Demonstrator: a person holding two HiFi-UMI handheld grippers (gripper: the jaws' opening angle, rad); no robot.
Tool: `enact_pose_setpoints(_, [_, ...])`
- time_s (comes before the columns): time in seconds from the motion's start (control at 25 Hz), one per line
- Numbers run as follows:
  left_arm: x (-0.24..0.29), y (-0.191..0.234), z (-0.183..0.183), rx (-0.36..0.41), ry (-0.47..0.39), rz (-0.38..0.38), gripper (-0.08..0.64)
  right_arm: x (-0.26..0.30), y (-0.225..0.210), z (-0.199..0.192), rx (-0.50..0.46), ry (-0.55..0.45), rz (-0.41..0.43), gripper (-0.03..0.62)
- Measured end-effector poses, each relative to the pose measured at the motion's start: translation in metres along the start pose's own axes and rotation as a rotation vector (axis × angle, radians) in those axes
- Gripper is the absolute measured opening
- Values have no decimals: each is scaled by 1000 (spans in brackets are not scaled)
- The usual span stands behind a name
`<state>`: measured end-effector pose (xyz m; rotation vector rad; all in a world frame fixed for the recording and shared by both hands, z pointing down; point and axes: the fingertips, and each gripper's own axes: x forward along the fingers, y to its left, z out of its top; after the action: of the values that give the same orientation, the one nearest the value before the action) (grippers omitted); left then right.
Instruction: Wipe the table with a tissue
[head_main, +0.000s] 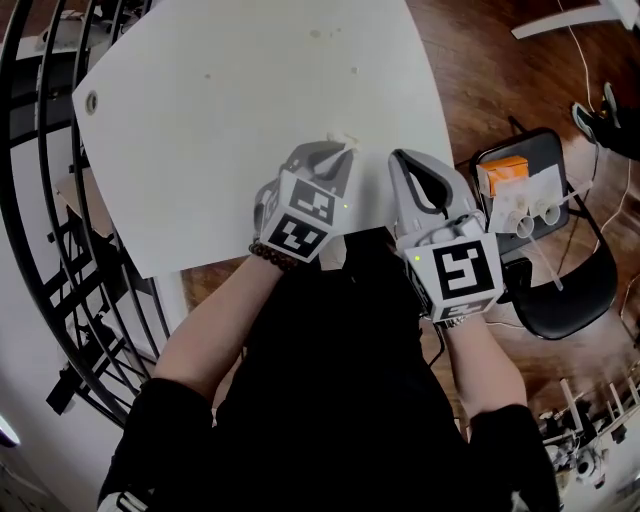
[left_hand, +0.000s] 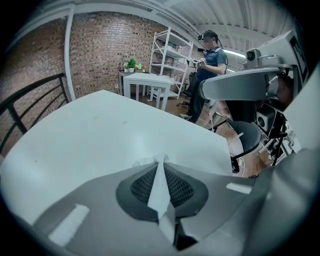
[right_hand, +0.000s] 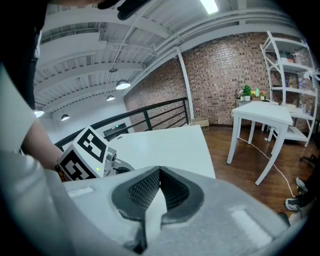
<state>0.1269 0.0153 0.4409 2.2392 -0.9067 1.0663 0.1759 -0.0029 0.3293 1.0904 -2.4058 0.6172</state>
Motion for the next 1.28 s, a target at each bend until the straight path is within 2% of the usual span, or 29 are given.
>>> enact_pose_setpoints(0.52, [8, -10, 17, 0, -6, -2, 21, -5, -15, -1, -5, 7, 22, -12])
enact_pose_setpoints(1.28, [30, -47, 48, 89, -36, -122, 21, -25, -40, 6, 0, 4, -90, -12])
